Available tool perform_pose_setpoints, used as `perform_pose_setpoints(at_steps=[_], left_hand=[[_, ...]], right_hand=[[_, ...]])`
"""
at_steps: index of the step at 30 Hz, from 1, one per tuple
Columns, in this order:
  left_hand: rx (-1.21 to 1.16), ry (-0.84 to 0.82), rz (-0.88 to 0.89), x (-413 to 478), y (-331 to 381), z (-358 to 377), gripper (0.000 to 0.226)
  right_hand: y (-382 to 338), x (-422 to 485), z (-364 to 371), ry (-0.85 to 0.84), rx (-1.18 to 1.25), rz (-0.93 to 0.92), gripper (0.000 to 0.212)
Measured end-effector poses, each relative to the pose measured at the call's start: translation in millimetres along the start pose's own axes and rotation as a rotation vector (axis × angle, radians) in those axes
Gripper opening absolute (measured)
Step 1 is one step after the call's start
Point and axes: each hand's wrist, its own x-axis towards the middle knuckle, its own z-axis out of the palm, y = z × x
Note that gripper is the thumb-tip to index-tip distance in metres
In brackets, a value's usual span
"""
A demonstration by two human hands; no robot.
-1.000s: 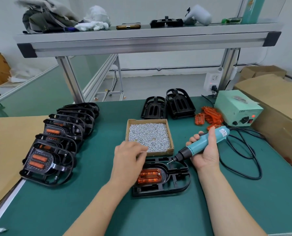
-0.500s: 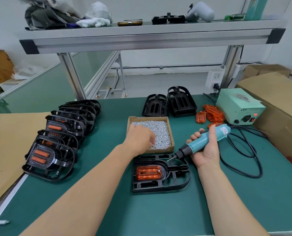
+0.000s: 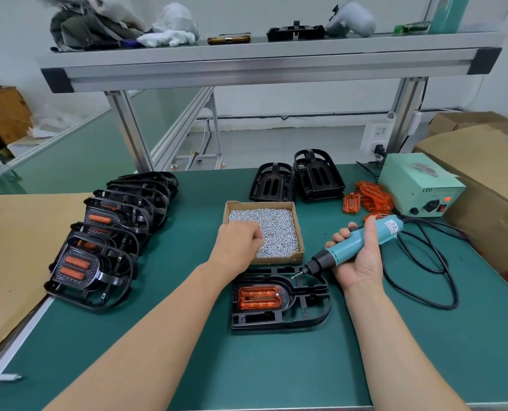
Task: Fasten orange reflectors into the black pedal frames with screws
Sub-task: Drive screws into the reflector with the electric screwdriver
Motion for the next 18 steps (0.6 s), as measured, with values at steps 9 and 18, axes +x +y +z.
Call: perform_pose_setpoints(at_steps=[9, 18], left_hand=[[-0.098, 0.043, -0.108, -8, 1, -4, 0.009], [-1.024, 0.044, -0.387, -66, 17, -18, 0.009]], right_hand=[[0, 1, -2, -0.011, -0.004, -0.001, 0.037], [-4, -4, 0, 0.034, 0.010, -0.003, 0.037]])
